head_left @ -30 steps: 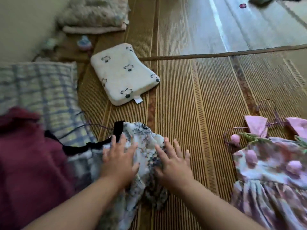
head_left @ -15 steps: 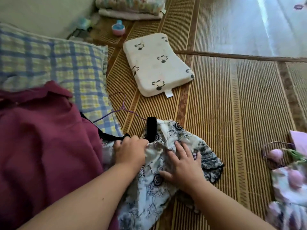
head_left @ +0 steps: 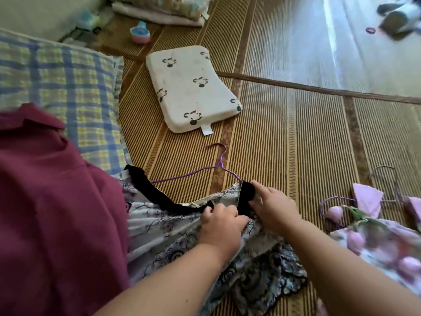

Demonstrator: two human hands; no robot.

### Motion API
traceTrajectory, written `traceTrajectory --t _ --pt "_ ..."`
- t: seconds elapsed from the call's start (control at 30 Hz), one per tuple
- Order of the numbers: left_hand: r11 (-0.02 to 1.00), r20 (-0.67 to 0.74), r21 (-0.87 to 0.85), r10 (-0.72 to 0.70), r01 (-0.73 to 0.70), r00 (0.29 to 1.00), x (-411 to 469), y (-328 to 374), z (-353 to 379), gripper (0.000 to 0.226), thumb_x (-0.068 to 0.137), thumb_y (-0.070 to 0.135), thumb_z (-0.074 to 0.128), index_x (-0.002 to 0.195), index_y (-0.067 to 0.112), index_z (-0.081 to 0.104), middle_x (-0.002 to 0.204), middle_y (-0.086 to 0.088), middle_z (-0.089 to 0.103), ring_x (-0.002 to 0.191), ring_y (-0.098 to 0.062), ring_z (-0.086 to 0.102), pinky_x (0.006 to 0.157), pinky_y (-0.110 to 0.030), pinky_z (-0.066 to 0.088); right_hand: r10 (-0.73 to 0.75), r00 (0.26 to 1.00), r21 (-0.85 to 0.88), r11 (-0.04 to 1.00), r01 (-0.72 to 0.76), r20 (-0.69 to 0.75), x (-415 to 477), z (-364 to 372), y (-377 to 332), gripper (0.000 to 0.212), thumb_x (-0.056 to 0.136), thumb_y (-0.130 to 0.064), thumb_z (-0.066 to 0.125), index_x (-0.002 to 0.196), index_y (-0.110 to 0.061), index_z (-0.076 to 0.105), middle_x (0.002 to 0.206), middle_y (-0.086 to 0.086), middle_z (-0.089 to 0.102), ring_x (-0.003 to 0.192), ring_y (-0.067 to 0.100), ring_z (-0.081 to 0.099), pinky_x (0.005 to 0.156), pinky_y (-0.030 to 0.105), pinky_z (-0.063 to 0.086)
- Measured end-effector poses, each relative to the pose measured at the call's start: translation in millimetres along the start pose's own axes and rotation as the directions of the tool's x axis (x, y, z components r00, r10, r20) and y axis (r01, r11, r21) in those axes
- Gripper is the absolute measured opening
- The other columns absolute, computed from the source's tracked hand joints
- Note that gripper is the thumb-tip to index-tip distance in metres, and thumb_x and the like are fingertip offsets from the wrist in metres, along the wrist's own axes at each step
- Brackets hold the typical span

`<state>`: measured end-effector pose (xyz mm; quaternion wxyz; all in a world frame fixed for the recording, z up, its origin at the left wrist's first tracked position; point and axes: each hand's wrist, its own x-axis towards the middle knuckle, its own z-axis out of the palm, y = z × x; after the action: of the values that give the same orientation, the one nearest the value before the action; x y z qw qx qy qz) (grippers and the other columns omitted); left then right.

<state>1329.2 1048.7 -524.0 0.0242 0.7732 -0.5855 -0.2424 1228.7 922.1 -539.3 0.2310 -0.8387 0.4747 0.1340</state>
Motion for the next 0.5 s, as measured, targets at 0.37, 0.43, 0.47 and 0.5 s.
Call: traceTrajectory --t 0.37,0.43,0.47,0.5 --pt "0.998 -0.174 0.05 0.054 -0.046 0.983 -14 -48 -10 0.046 0.092 0.049 0.039 0.138 0.04 0.035 0.141 0.003 0.036 0.134 -0.018 0.023 0.114 -0.05 0.003 0.162 0.961 0.193 0.974 -0.119 -0.222 18 -35 37 0.018 0.094 -0.021 0.05 0.1 -0.024 0.066 0.089 -0.002 0.068 0.073 0.017 0.06 0.067 0.034 0.053" --pt "0.993 -0.101 0.116 0.008 0.004 0.995 -17 -66 -13 0.049 0.093 0.05 0.038 0.14 0.042 0.029 0.152 0.004 0.024 0.142 -0.019 0.012 0.113 -0.051 -0.006 0.192 0.968 0.204 0.966 -0.158 -0.161 16 -33 29 0.027 0.092 -0.025 0.054 0.119 -0.03 0.06 0.104 -0.002 0.066 0.085 0.017 0.061 0.079 0.04 0.053" --pt "0.99 -0.05 0.141 -0.022 0.029 0.998 -20 -73 -13 0.052 0.093 0.051 0.037 0.142 0.043 0.024 0.156 0.004 0.016 0.145 -0.02 0.005 0.111 -0.051 -0.009 0.182 0.969 0.192 0.97 -0.149 -0.17 10 -27 21 0.036 0.091 -0.028 0.056 0.127 -0.034 0.054 0.115 -0.004 0.063 0.095 0.017 0.06 0.089 0.044 0.049" --pt "0.985 0.002 0.167 -0.053 0.051 0.999 -23 -80 -12 0.055 0.092 0.053 0.037 0.144 0.045 0.018 0.158 0.003 0.007 0.146 -0.021 -0.002 0.11 -0.052 -0.011 0.139 0.963 0.163 0.981 -0.103 -0.229 0 -19 12 0.043 0.09 -0.028 0.057 0.131 -0.035 0.049 0.121 -0.006 0.06 0.104 0.016 0.057 0.096 0.048 0.043"
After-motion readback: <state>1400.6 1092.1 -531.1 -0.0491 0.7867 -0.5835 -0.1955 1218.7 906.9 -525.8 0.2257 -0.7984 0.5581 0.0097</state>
